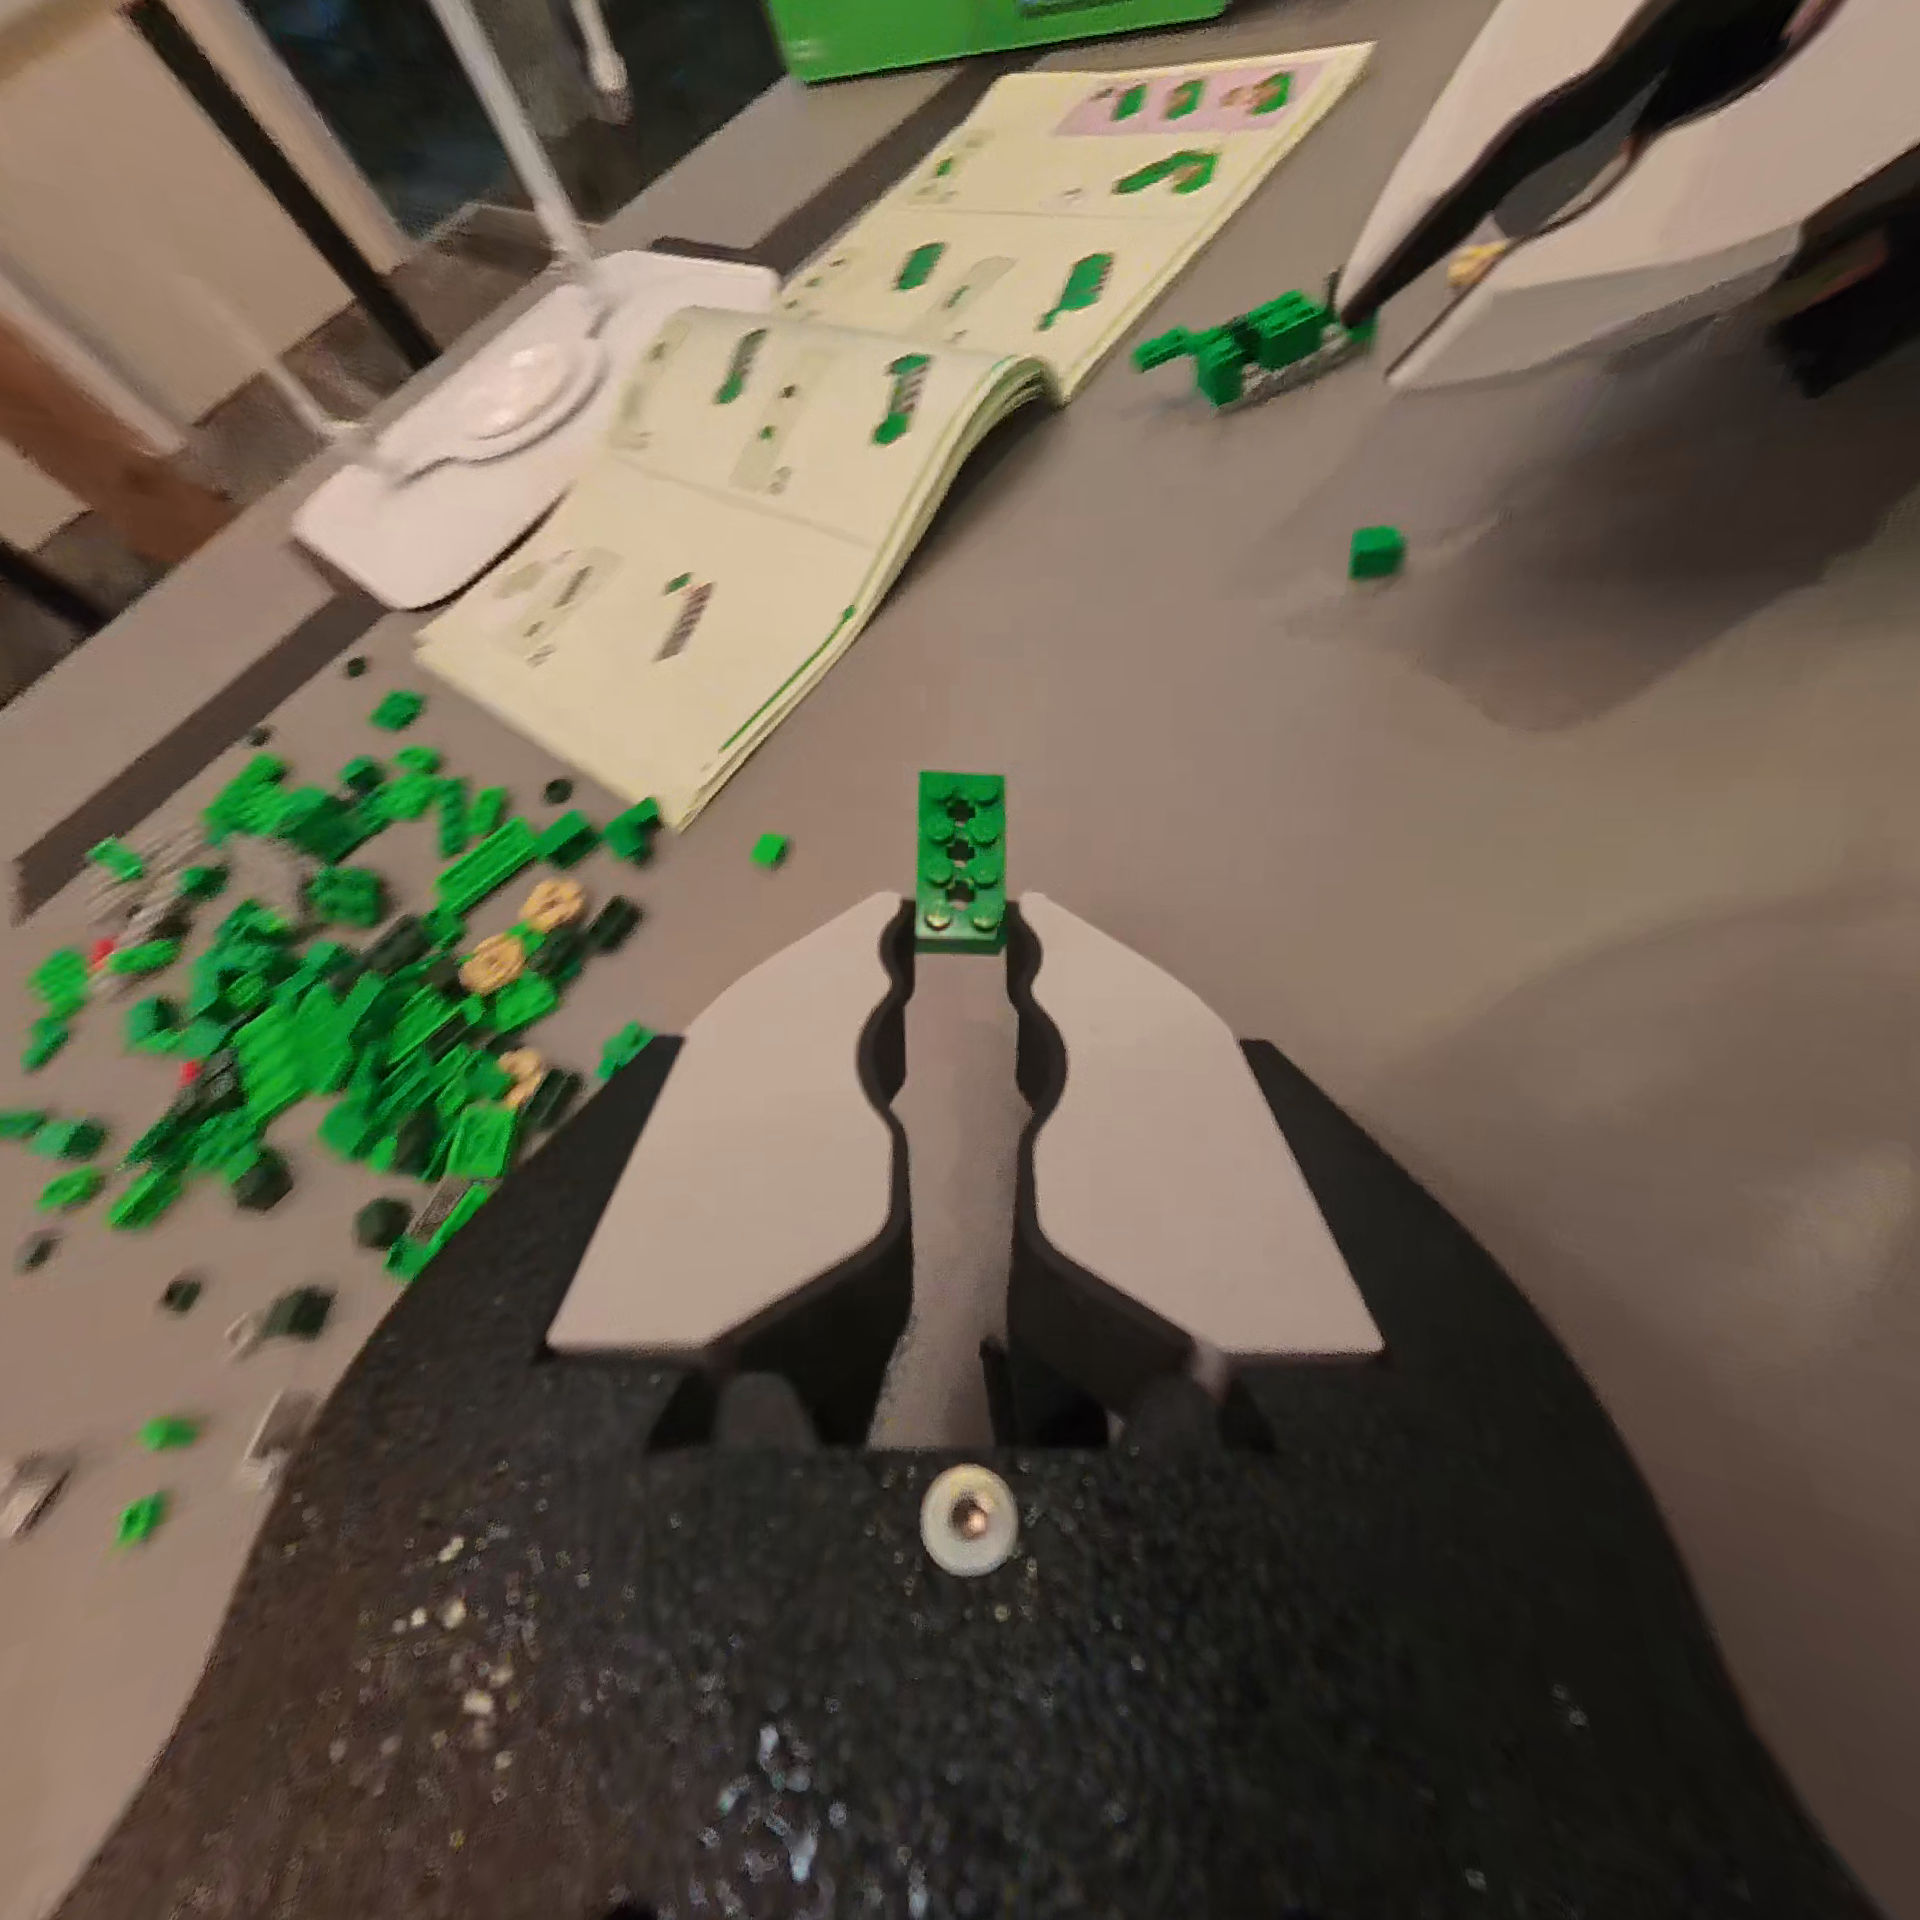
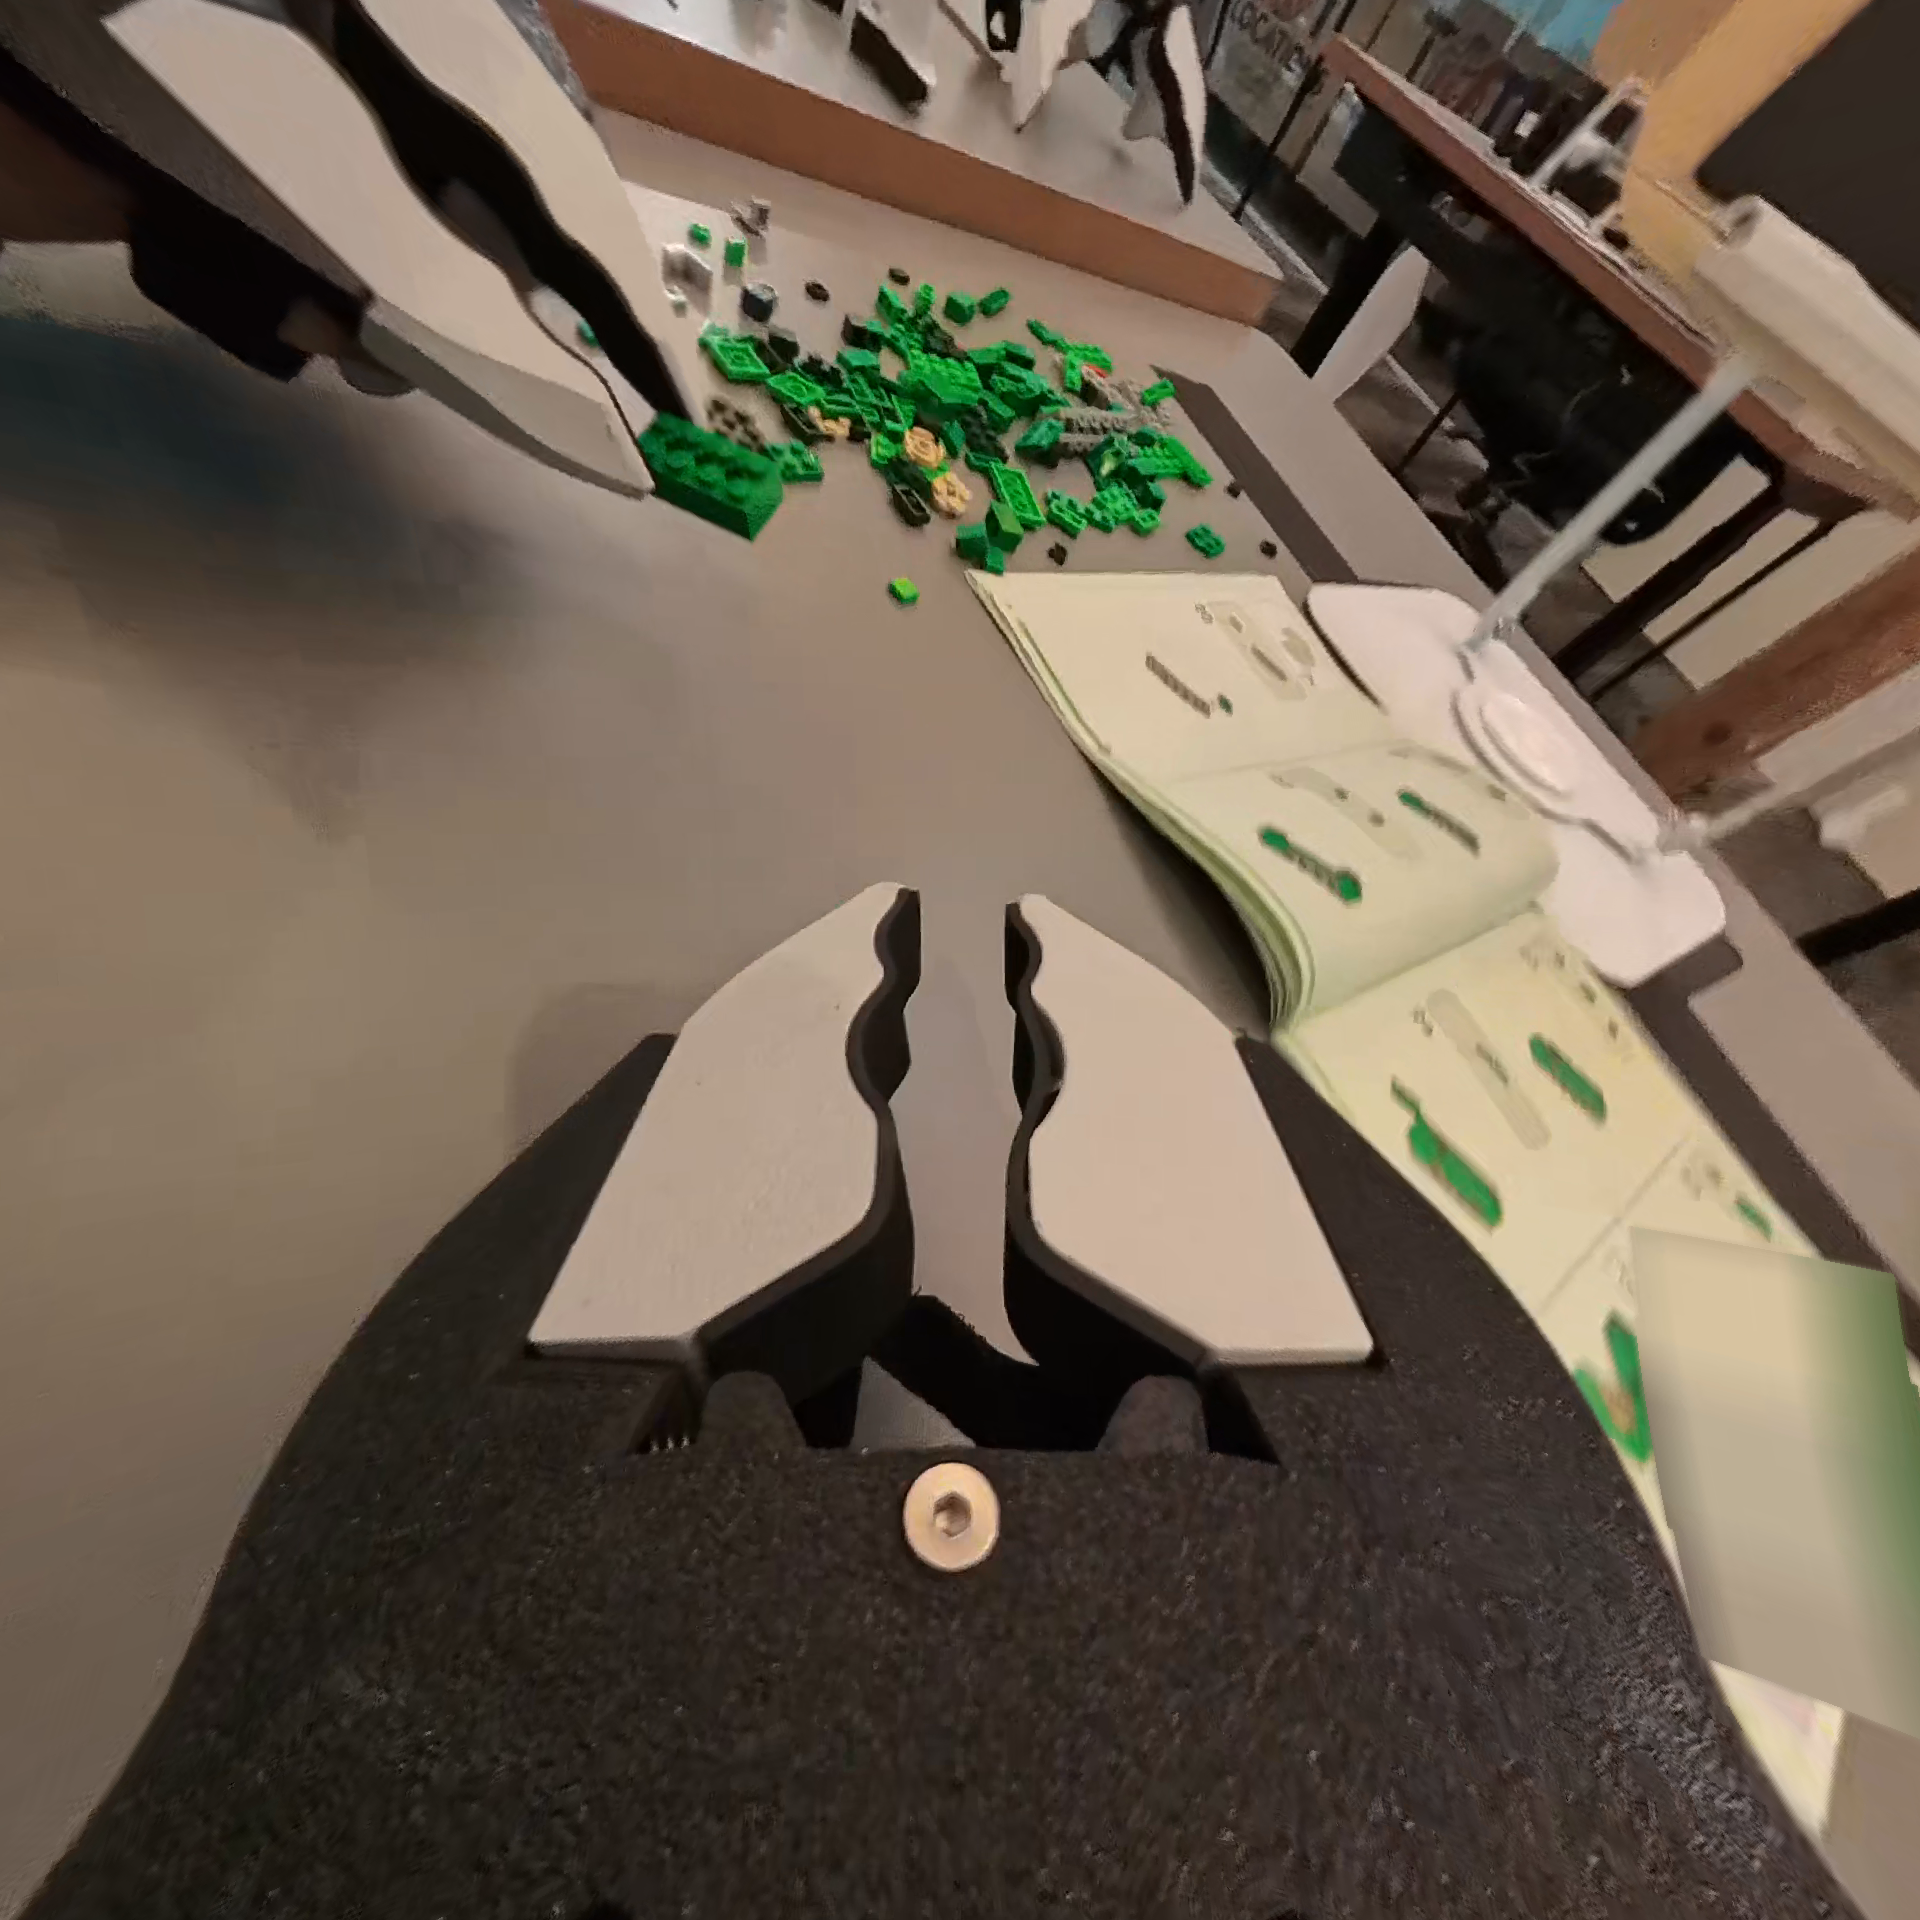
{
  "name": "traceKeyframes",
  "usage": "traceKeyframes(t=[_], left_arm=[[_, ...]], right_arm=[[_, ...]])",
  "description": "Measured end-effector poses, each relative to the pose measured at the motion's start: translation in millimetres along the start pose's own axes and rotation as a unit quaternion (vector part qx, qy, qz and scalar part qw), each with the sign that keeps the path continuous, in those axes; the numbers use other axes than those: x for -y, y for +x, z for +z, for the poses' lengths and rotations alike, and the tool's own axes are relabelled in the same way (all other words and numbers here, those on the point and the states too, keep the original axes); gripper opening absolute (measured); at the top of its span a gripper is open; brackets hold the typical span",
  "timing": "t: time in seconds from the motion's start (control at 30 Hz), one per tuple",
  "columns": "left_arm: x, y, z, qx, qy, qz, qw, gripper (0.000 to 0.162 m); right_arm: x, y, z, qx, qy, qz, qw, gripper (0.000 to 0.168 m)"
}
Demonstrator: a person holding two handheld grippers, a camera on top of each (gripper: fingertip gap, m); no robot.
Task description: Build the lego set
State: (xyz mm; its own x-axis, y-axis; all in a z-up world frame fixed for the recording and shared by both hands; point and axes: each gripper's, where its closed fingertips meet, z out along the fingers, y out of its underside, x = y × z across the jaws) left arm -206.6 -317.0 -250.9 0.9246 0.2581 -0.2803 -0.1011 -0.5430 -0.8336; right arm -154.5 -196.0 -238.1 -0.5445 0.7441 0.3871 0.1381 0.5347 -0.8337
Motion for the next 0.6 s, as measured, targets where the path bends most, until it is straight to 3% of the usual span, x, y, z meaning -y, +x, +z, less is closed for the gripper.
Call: traceKeyframes(t=[0.13,0.37,0.5,0.6], left_arm=[[-11.3,8.5,-11.9,-0.049,-0.006,-0.045,0.998,0.016],[-23.2,10.2,-14.0,-0.044,-0.015,-0.037,0.998,0.016],[-24.2,7.5,-14.5,-0.036,-0.012,-0.028,0.999,0.016],[-23.1,8.2,-15.7,-0.037,-0.007,-0.027,0.999,0.016]], right_arm=[[32.5,8.0,45.6,0.029,-0.001,-0.028,0.999,0.009],[61.7,12.8,128.5,0.131,-0.047,0.031,0.99,0.01],[55.0,1.0,148.9,0.156,-0.088,0.049,0.983,0.01],[62.6,-4.1,150.4,0.126,-0.055,0.049,0.989,0.009]])
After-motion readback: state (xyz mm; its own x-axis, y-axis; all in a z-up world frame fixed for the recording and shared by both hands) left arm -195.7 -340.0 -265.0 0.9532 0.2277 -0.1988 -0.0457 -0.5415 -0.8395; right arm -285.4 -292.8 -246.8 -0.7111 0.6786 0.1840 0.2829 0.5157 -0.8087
